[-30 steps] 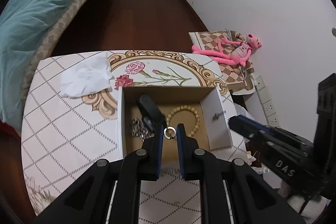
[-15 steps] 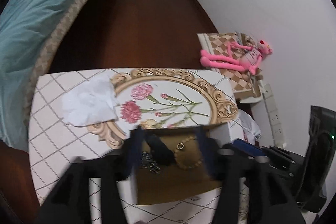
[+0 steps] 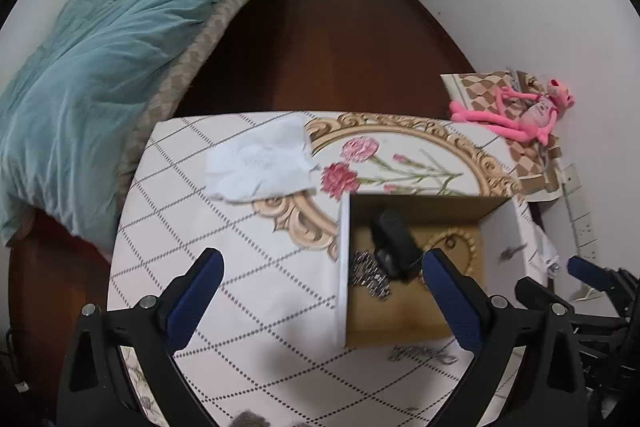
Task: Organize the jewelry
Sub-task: 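Open both grippers to drop the rings and withdraw from the box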
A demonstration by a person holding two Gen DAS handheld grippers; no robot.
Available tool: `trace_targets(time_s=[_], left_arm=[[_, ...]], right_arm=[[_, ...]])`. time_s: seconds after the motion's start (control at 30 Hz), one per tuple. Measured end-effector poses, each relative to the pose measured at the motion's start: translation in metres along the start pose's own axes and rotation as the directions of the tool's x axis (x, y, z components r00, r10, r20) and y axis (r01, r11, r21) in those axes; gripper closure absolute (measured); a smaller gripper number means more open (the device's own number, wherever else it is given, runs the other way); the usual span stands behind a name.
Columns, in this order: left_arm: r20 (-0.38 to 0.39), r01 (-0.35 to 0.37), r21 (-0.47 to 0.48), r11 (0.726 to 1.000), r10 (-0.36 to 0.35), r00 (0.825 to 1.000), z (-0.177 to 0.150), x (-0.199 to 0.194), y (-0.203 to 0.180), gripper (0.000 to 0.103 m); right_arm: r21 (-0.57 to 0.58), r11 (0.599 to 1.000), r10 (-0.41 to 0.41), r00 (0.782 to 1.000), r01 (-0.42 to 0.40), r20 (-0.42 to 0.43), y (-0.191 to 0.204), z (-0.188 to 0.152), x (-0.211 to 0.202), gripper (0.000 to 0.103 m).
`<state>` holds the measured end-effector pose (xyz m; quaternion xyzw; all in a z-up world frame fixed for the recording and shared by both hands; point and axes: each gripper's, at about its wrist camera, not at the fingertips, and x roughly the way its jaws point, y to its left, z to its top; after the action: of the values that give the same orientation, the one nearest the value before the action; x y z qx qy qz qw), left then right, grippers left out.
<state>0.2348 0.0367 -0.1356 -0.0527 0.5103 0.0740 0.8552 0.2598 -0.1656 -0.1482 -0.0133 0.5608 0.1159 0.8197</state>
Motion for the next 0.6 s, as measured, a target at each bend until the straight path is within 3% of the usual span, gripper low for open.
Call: trace_targets(time_s=[0.13,0.3,0.6], left_arm=[[0.005,-0.023,0.006,1.0,0.023,1.0,-0.018,-0.003,0.0,0.001],[0.027,-0.027,-0.008,1.0,0.027,0.999,-0.029,-0.021,-0.002,0.001],[0.145,-0.025,-0.014,1.0,0.026,0.989,-0.046,-0.089,-0.008,0.001]], right_arm=[[-0.008,0.998,-0.065,0.998,0.065,0.012,0.002,-0.016,-0.001,0.004],[0.0,0.995,-0.104,0.994,0.104,0.034,0.001,-0.028,-0.014,0.004],[0.008,0.988,-0.152,0.978,0.152,0.146,0.006,-0.049,-0.075,0.004]])
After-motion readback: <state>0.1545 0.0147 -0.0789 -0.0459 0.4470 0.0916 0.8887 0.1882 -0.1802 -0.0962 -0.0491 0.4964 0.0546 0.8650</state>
